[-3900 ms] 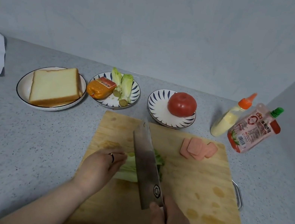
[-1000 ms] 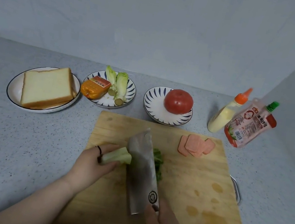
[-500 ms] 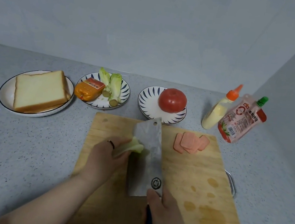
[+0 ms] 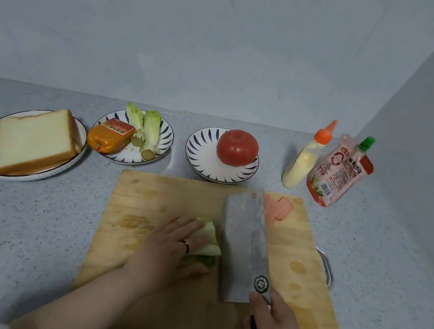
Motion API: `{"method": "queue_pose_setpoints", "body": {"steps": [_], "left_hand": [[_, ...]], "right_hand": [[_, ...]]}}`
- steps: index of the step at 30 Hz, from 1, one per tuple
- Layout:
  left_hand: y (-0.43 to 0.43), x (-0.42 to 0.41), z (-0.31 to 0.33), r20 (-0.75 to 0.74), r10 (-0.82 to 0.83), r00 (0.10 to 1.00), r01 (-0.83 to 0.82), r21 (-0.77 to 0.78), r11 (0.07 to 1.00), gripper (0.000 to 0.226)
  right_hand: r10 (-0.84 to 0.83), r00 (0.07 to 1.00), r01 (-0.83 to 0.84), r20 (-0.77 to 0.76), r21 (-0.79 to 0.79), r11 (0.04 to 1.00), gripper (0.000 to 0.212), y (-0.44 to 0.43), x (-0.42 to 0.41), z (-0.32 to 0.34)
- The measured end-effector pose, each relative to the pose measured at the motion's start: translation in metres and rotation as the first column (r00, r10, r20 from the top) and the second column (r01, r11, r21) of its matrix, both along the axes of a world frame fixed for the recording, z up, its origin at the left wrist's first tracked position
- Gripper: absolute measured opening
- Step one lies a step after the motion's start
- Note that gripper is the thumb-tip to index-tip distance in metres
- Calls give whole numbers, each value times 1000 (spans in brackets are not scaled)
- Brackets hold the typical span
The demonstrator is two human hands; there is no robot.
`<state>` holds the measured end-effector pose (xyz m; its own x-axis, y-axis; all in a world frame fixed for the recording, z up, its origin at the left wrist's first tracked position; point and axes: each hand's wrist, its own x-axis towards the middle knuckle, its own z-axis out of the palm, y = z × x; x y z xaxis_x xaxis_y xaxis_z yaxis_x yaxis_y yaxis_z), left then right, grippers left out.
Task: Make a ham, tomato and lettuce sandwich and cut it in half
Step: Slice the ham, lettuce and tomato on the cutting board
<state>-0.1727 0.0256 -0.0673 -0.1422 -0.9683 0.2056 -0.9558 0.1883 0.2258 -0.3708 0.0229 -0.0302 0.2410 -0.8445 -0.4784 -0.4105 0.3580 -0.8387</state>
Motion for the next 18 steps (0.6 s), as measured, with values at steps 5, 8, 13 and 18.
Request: {"method": "queue_pose_setpoints", "body": {"steps": [5,8,13,18], "left_hand": [[5,8,-20,-79,29,996,-8,252,968,61],[4,7,-27,-128,57,990,-22,261,965,55],[3,6,-25,-365,161,917,-88,209,974,49],[-2,7,-22,-481,199,854,-139,157,978,47]], "right_hand": [[-83,996,84,-21,77,993,17,5,-21,2],[-55,997,60,-60,92,994,18,12,-21,-2],[-62,998,60,12,142,988,25,25,-1,-6],[-197,958,135,208,280,950,18,30,15,-5]]}}
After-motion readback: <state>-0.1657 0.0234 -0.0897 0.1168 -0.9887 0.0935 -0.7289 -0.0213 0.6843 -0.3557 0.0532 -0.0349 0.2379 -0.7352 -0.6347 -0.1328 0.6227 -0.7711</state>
